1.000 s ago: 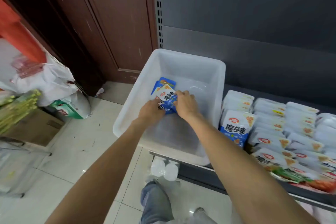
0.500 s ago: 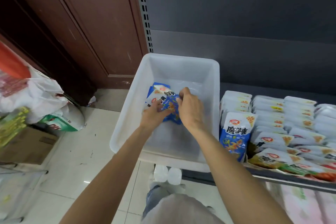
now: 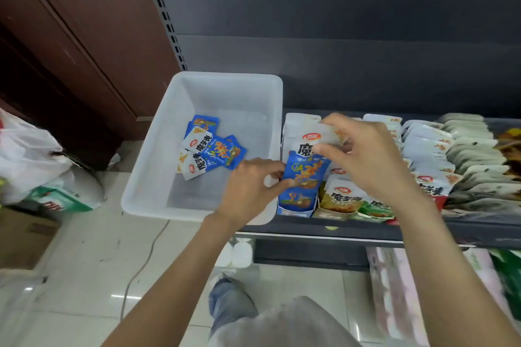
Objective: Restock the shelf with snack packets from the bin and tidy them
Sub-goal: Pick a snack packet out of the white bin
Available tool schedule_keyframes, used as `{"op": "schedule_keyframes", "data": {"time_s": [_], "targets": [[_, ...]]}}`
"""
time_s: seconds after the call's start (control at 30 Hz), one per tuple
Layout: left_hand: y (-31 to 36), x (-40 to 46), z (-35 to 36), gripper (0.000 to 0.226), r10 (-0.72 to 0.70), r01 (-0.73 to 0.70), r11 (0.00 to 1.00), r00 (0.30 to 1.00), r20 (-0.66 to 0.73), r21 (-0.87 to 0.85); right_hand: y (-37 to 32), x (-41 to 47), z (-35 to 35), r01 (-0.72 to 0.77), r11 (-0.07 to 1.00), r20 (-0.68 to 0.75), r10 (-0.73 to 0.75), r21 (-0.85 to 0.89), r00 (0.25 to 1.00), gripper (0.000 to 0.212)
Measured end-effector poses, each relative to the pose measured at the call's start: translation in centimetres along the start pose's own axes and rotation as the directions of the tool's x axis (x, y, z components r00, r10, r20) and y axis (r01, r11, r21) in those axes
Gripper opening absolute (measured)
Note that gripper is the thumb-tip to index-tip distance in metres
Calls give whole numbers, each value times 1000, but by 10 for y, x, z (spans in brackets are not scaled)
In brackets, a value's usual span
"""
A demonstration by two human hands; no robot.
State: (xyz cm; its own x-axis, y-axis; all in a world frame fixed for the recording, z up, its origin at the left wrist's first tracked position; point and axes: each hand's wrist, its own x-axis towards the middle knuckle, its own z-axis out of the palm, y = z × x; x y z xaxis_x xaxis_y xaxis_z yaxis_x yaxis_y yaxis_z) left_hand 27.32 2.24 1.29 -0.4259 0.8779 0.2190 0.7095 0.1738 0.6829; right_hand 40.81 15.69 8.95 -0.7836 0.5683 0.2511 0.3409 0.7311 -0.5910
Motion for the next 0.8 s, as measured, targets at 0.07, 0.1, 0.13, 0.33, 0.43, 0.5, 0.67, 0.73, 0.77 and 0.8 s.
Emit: {"op": "schedule_keyframes", "data": {"time_s": [0.07,0.1,0.13,0.33,0.43,0.5,0.67,0.73,0.77,0.8], "targets": [[-9,2,12,24,27,-20,985,999,-43,170,9,0,8,35,996,49,-32,-79,998,21],[-11,2,16,20,18,-4,973,998,-57,232,12,2,13,53,992,77,-44,-118,996,20],[-13,2,18,14,12,9,963,997,-75,271,15,4,19,69,986,110,-52,-153,993,17],[-20,7,16,13,-38,80,953,988,-147,291,10,21,34,114,952,206,-56,-283,977,13],[-24,9,14,13,-64,93,951,992,-108,294,5,22,37,99,957,219,-39,-271,975,13],[-24,10,16,14,-72,90,938,995,-66,335,6,18,40,80,959,265,-5,-271,964,15],[-18,11,23,24,-40,83,944,990,-137,320,9,12,45,84,875,262,50,-476,964,20],[-16,13,22,26,-46,94,956,984,-175,278,10,16,51,116,794,232,33,-597,972,27],[-16,14,22,27,-49,99,955,982,-181,279,10,19,54,107,759,217,47,-642,975,33],[-16,15,21,30,-60,111,953,982,-181,283,11,21,55,72,743,192,77,-665,978,41]]}}
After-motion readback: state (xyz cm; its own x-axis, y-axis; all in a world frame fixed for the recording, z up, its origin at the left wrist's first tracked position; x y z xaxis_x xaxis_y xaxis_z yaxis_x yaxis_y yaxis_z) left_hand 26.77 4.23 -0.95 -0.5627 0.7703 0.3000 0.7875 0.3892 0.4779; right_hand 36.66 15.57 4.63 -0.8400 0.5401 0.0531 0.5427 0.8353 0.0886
